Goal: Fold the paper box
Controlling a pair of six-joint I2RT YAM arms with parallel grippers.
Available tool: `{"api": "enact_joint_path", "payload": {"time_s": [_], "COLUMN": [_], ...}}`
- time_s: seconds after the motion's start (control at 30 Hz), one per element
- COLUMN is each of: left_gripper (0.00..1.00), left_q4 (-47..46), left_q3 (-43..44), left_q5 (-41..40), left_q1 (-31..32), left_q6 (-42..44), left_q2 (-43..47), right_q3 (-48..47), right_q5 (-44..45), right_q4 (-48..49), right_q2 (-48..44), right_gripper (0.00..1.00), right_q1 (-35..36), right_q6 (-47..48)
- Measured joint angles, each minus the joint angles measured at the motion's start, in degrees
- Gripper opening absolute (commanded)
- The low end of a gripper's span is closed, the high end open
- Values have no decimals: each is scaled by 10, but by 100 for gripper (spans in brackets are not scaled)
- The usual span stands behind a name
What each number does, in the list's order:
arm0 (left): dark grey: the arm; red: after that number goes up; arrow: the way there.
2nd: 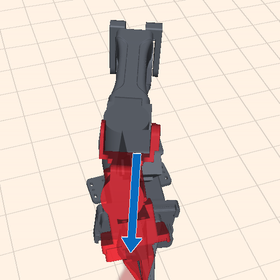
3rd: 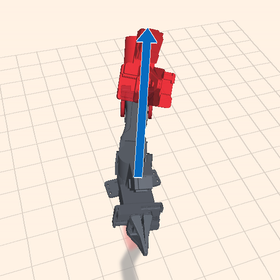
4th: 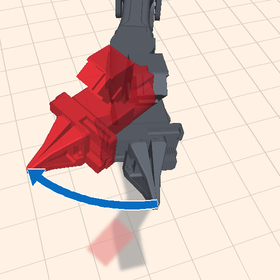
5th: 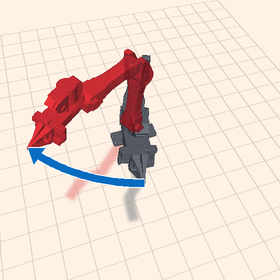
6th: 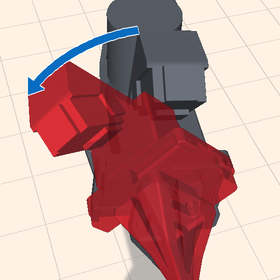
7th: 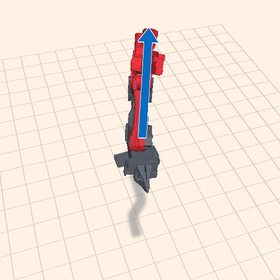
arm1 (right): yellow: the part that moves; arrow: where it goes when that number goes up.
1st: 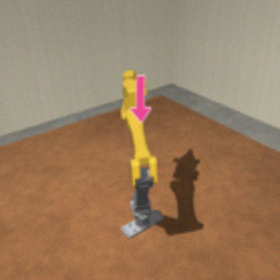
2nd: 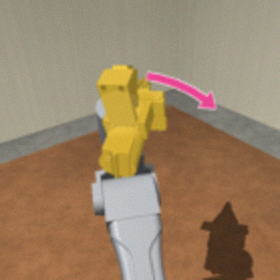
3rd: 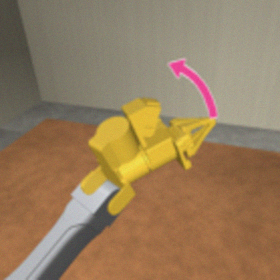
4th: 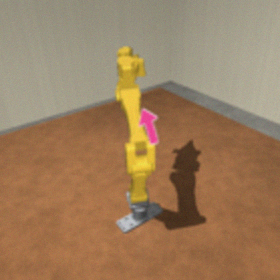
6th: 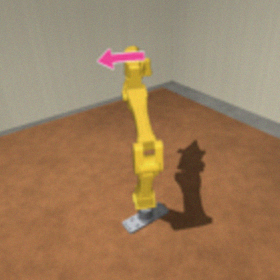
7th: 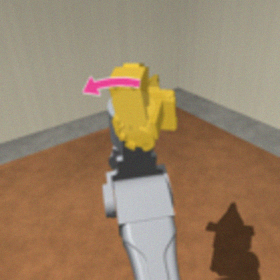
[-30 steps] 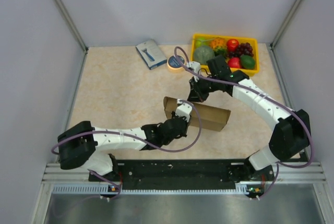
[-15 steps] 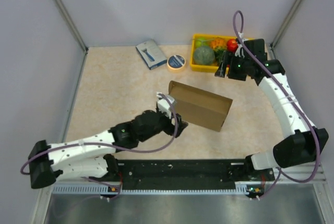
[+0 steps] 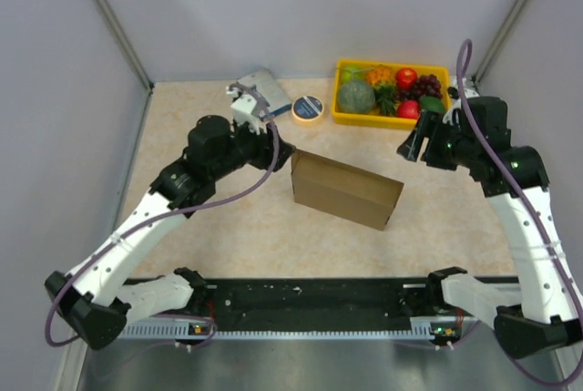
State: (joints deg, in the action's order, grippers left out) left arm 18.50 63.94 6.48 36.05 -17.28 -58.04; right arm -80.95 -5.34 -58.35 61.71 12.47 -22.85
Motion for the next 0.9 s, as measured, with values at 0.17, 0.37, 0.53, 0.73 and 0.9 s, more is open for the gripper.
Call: {"api": "enact_joint_path", "payload": {"time_s": [0.17, 0.37, 0.53, 0.73, 0.9], "left_gripper": [49, 43, 32, 29, 21], "left_q4": [25, 50, 51, 50, 48], "left_q3": [30, 37, 53, 59, 62], "left_q5": [24, 25, 25, 23, 23], "left_q1": [-2, -3, -3, -3, -3], "left_q6": [55, 103, 117, 125, 125], "left_q2": [-112, -169, -183, -196, -203], "right_q3": [38, 86, 105, 111, 111], "right_q5": [-41, -54, -38, -9, 22], "right_q4": [-37, -78, -83, -86, -90], "right_q2": [-56, -88, -87, -82, -72], "right_gripper": [52, 48, 36, 36, 34], "right_q1": [2, 66, 103, 106, 107], "right_q6": [-24, -65, -88, -93, -89]}}
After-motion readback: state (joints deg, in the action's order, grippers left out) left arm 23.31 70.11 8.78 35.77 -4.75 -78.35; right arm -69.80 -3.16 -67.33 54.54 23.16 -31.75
